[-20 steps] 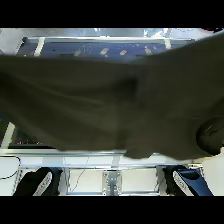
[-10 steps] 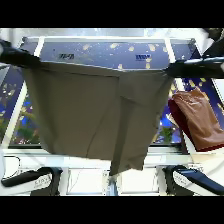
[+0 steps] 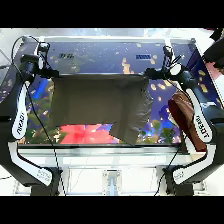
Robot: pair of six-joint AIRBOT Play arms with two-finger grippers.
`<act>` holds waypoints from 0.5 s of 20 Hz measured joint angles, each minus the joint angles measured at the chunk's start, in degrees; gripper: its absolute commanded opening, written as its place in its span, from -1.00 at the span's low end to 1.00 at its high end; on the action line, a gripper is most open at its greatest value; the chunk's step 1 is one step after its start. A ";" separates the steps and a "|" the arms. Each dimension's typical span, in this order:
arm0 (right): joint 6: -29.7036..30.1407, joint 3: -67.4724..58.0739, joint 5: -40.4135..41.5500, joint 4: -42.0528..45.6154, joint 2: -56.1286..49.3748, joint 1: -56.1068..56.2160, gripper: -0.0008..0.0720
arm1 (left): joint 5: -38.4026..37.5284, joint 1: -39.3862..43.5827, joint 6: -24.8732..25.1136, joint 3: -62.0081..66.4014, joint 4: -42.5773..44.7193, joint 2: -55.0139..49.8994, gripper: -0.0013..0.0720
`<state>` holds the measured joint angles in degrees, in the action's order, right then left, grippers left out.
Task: Fold the shirts.
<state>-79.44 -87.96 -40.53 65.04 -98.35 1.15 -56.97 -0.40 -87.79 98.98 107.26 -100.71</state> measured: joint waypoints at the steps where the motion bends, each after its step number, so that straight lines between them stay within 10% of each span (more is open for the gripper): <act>1: 0.00 -0.31 -1.14 0.31 -0.61 0.00 -0.95 | -0.13 -0.04 -0.28 -0.02 0.02 -0.44 -0.94; 10: 0.07 1.92 -12.09 4.48 -2.10 0.57 -0.95 | -6.62 -0.70 -0.52 -4.42 -3.19 -2.69 -0.94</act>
<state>-79.37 -86.04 -52.62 69.52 -100.44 1.72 -63.59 -1.10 -88.31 94.56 104.07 -103.39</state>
